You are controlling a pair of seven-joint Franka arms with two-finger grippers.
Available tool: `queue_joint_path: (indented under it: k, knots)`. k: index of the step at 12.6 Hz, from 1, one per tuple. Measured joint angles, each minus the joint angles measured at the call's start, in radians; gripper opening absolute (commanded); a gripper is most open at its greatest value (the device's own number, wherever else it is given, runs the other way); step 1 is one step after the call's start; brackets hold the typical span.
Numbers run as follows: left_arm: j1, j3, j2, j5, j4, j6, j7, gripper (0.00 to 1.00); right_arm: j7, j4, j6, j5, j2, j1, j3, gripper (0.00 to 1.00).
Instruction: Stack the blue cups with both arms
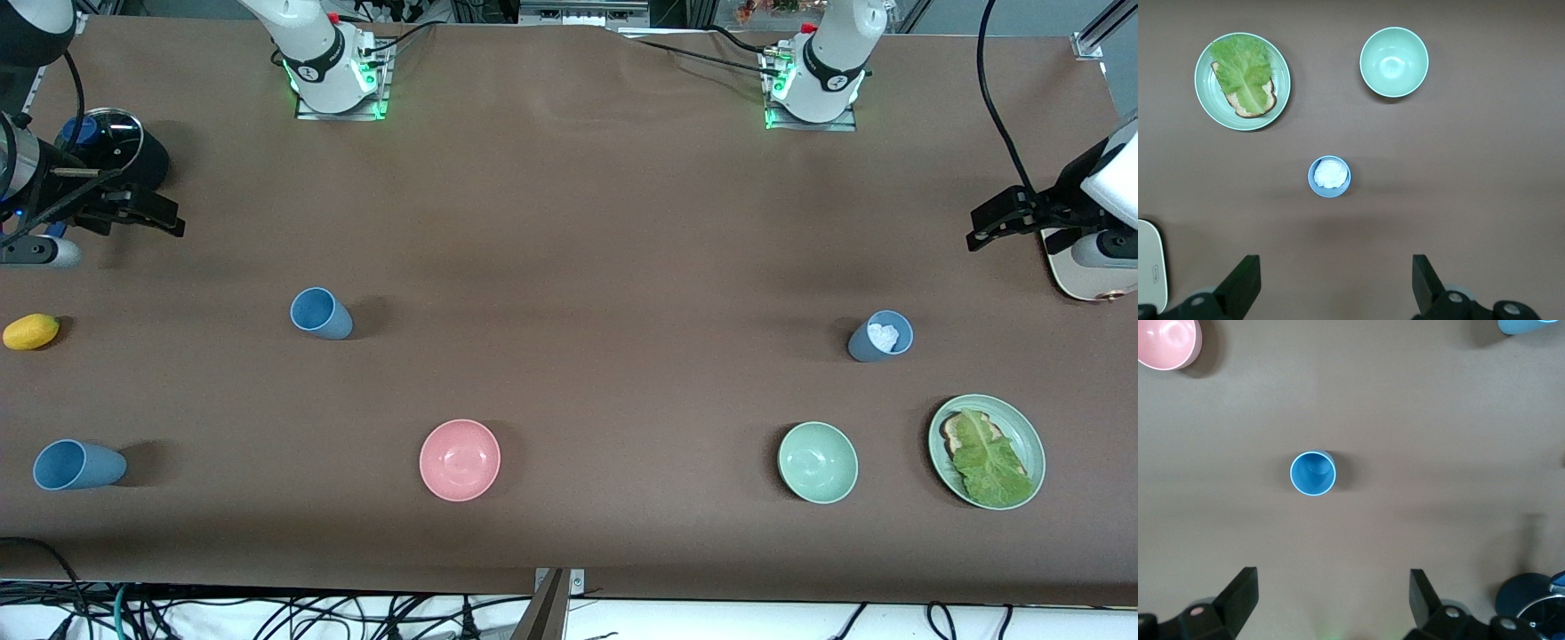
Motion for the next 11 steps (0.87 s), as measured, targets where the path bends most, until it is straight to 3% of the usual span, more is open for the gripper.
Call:
queue_joint_path:
  k: [5,11]
  knots:
    - [0.0,0.0,0.0,0.0,0.001,0.0,0.0,1.0,0.0,0.0,0.014,0.008,0.025,0.0,-0.001,1.0]
    - [-0.001,0.0,0.0,0.0,0.002,-0.001,0.0,1.0,-0.007,0.038,0.01,0.01,0.174,0.016,0.001,1.0]
